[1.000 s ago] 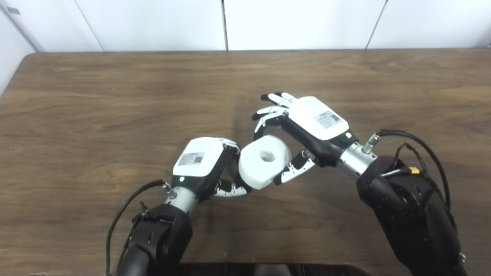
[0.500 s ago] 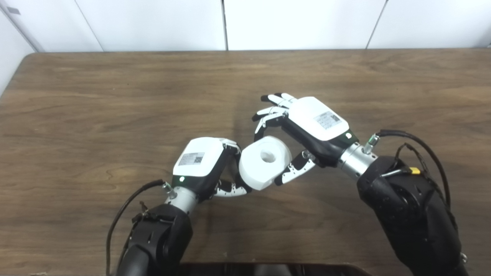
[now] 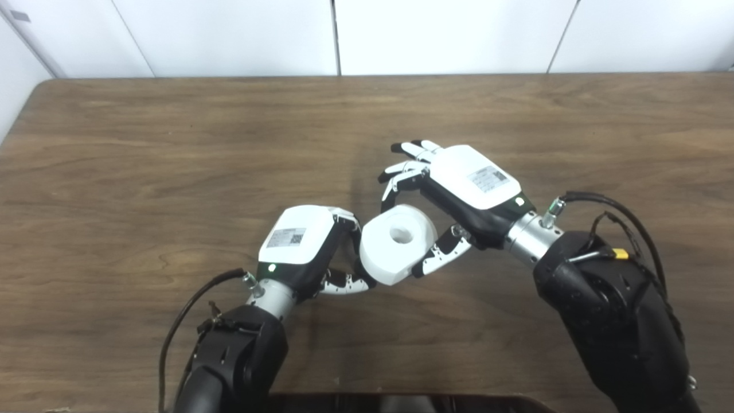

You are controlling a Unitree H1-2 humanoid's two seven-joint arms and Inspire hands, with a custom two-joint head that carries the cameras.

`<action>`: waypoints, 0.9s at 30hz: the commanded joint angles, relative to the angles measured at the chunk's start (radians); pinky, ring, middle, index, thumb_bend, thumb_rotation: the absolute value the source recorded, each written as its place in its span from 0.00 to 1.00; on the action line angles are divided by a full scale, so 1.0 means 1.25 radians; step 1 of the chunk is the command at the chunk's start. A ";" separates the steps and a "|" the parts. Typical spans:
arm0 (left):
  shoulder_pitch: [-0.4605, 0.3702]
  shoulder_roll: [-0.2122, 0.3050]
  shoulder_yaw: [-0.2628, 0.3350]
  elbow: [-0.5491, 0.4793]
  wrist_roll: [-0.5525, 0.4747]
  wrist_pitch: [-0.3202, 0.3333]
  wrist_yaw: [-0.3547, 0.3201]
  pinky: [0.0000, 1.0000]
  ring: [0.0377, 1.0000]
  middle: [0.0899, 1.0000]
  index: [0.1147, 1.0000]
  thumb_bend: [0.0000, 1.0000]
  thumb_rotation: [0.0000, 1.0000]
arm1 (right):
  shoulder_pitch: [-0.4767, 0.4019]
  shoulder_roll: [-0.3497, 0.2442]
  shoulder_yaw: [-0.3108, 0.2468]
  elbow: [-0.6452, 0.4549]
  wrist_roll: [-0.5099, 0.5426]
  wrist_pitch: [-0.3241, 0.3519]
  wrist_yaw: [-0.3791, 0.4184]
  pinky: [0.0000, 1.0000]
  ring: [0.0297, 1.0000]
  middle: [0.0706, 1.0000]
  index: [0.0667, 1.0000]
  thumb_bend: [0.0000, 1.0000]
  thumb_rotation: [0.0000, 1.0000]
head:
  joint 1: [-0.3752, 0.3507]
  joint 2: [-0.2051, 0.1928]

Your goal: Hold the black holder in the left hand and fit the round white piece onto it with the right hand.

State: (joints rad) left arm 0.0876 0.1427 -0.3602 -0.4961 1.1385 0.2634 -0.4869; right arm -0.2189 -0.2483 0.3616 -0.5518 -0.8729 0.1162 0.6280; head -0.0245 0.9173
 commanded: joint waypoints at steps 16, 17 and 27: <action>0.020 0.003 -0.012 0.022 -0.021 0.005 -0.046 0.78 0.83 0.74 0.42 0.52 0.05 | -0.057 -0.013 -0.073 -0.020 0.030 -0.003 -0.002 1.00 0.96 0.80 0.60 0.95 0.31 | -0.004 0.000; 0.019 0.004 -0.013 0.023 -0.021 0.003 -0.045 0.78 0.83 0.74 0.42 0.52 0.05 | -0.057 -0.014 -0.074 -0.020 0.031 -0.004 -0.002 1.00 0.96 0.80 0.60 0.96 0.31 | -0.004 0.000; 0.014 0.003 -0.014 0.031 -0.020 0.004 -0.047 0.78 0.83 0.74 0.42 0.52 0.05 | -0.059 -0.014 -0.075 -0.012 0.037 -0.008 -0.008 1.00 0.96 0.79 0.60 0.98 0.31 | -0.004 -0.003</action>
State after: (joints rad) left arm 0.0881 0.1437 -0.3609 -0.4942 1.1373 0.2622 -0.4867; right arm -0.2577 -0.2630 0.2799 -0.5509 -0.8373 0.1170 0.6423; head -0.0291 0.9127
